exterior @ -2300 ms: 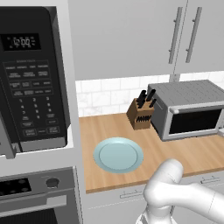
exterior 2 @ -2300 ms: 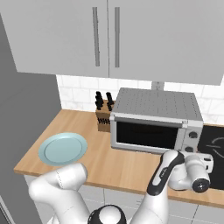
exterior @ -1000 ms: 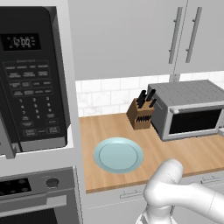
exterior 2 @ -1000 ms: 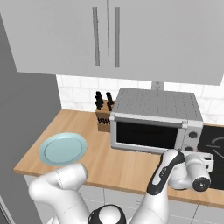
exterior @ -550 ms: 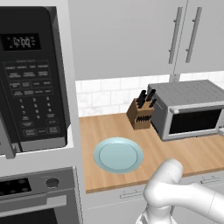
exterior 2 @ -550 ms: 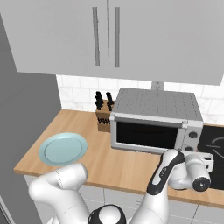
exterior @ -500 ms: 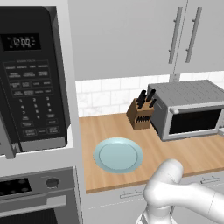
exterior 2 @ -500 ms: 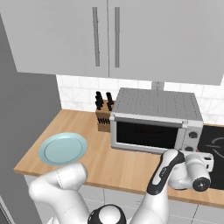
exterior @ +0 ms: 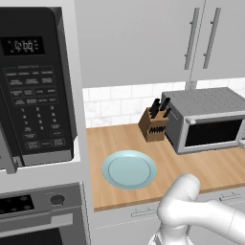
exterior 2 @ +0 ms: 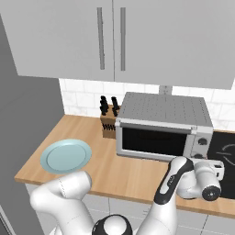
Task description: Pick up the kebab skewer and baguette bread, and place them inside the toaster oven. Close the toaster oven door and start by setting the timer.
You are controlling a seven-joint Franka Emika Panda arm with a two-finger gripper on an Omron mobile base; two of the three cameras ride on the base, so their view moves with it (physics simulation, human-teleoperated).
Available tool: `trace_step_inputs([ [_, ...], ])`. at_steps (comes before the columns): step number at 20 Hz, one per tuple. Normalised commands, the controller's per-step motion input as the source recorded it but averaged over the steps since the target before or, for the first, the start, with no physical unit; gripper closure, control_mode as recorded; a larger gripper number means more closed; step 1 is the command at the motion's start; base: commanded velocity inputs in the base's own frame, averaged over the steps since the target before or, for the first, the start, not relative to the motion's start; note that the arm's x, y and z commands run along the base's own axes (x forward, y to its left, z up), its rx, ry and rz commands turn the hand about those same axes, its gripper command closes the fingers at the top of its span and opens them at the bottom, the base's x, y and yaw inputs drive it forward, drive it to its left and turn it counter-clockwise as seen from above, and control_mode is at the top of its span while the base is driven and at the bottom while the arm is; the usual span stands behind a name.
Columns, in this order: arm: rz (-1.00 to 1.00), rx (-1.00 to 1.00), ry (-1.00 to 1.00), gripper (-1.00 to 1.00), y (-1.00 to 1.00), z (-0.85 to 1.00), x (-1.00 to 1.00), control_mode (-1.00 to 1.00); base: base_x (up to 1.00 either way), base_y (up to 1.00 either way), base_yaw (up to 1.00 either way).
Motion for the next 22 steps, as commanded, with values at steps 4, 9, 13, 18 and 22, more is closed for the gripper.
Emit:
trace_step_inputs([
  [4,0.0,0.0,0.0,1.0,0.0,0.0,0.0,-1.0,0.0,0.0,0.0],
  [9,0.0,0.0,0.0,1.0,0.0,0.0,0.0,-1.0,0.0,0.0,0.0],
  [13,0.0,0.03,-0.03,1.0,-0.01,-0.05,-0.13,-1.0,0.0,0.0,0.0],
  [18,0.0,0.19,-0.07,1.0,-0.13,-0.17,-0.15,-1.0,0.0,0.0,0.0],
  [22,0.0,0.33,-0.02,1.0,-0.28,-0.24,-0.12,-1.0,0.0,0.0,0.0],
])
